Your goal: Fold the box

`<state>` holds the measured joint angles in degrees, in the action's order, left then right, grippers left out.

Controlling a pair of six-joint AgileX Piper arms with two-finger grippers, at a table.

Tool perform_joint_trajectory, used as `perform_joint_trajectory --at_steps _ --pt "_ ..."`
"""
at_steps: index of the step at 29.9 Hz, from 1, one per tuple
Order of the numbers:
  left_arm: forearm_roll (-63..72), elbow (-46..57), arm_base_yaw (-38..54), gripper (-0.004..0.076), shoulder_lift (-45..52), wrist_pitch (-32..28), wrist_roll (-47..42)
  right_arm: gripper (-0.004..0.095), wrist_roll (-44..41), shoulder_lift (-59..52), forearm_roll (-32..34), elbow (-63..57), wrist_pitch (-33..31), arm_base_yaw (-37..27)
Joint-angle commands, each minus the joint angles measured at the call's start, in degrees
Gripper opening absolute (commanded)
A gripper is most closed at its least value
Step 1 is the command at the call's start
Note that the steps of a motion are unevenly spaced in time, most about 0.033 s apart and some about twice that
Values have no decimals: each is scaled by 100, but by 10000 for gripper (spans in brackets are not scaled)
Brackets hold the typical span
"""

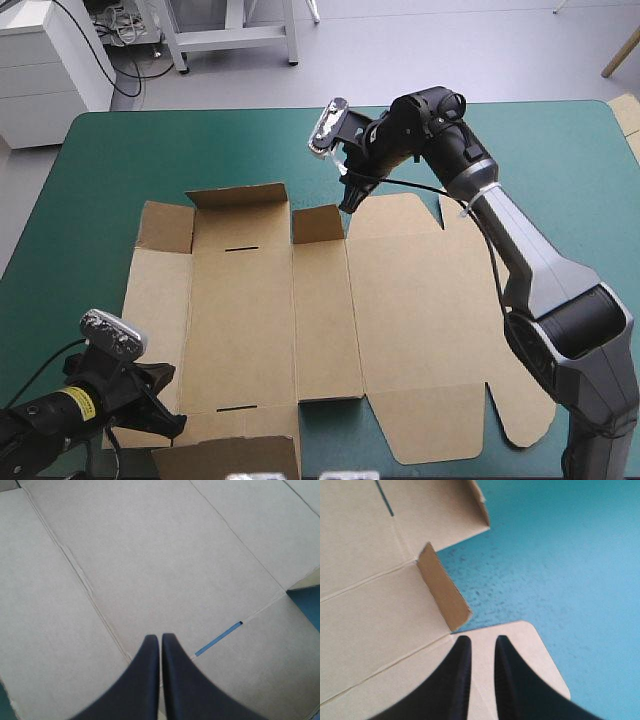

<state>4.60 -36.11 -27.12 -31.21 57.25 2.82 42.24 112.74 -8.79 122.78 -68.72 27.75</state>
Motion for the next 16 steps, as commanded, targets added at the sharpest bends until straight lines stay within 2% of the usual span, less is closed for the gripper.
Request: perform_joint_trajectory --at_steps 1,5,7,16 --pt "73 -207 -45 -8 -21 -284 -17 -20 -912 -533 655 184 178 -8" --pt "73 -207 -45 -8 -21 -284 -17 -21 -1839 -751 1335 184 178 -28" --pt "73 -207 -45 -8 -21 -284 -17 -21 -2122 -864 1457 174 178 -77" --pt "73 -207 -45 -8 -21 -284 -17 -21 -2999 -1340 1329 51 178 -1025"
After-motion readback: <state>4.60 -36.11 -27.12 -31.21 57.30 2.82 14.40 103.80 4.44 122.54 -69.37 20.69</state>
